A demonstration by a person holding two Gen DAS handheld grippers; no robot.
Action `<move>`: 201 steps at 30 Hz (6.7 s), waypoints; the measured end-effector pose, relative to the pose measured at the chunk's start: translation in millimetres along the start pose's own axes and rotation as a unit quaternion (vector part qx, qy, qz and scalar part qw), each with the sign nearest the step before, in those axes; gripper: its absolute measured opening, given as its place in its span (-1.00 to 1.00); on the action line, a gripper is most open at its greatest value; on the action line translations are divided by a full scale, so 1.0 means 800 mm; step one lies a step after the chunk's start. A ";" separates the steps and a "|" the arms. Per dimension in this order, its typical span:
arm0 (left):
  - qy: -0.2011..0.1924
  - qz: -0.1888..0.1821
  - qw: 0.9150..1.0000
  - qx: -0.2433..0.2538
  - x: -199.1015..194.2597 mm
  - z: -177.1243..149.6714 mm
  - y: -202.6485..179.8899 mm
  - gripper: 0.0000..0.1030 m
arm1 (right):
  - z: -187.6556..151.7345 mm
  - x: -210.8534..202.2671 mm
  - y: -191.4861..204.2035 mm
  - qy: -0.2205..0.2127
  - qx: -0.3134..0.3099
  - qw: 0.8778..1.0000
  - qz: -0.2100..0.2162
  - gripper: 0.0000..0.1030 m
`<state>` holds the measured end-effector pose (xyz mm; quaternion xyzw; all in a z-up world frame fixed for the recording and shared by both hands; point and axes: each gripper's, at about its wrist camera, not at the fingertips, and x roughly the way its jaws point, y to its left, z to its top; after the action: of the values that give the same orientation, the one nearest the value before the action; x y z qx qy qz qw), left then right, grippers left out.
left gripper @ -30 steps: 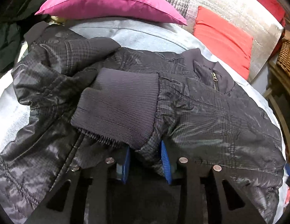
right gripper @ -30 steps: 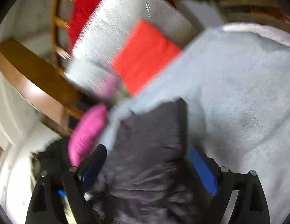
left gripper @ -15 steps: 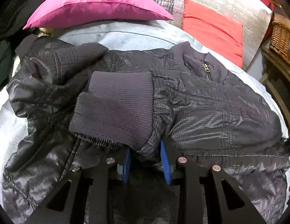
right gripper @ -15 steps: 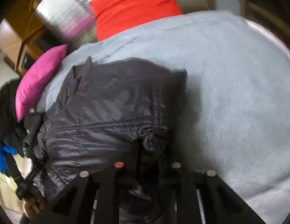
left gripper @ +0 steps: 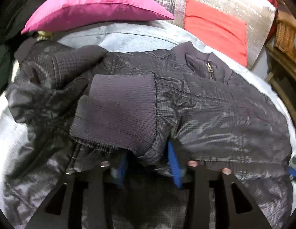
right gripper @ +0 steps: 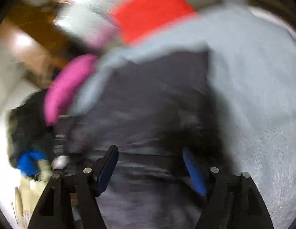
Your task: Fold large clothes
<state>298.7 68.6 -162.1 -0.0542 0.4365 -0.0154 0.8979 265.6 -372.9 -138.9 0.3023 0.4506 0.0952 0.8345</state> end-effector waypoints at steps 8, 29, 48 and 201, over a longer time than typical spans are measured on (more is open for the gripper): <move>-0.012 -0.050 0.998 -0.040 -0.074 0.014 0.046 0.48 | -0.003 -0.059 0.095 -0.087 -0.106 0.990 -0.012 0.58; -0.103 0.276 0.919 -0.261 -0.117 -0.052 0.471 0.61 | -0.058 0.016 0.345 -0.082 -0.369 0.920 -0.107 0.59; -0.117 0.178 0.923 -0.320 -0.087 -0.107 0.516 0.99 | -0.186 0.404 0.683 0.028 -0.589 0.793 -0.155 0.58; -0.012 -0.063 0.986 -0.157 -0.094 0.019 0.189 0.29 | -0.024 -0.018 0.045 -0.106 0.040 0.994 0.001 0.53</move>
<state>260.7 225.6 -110.7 -0.2220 0.4182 -0.0023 0.8808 246.3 -342.0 -115.4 0.3438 0.3629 0.0452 0.8649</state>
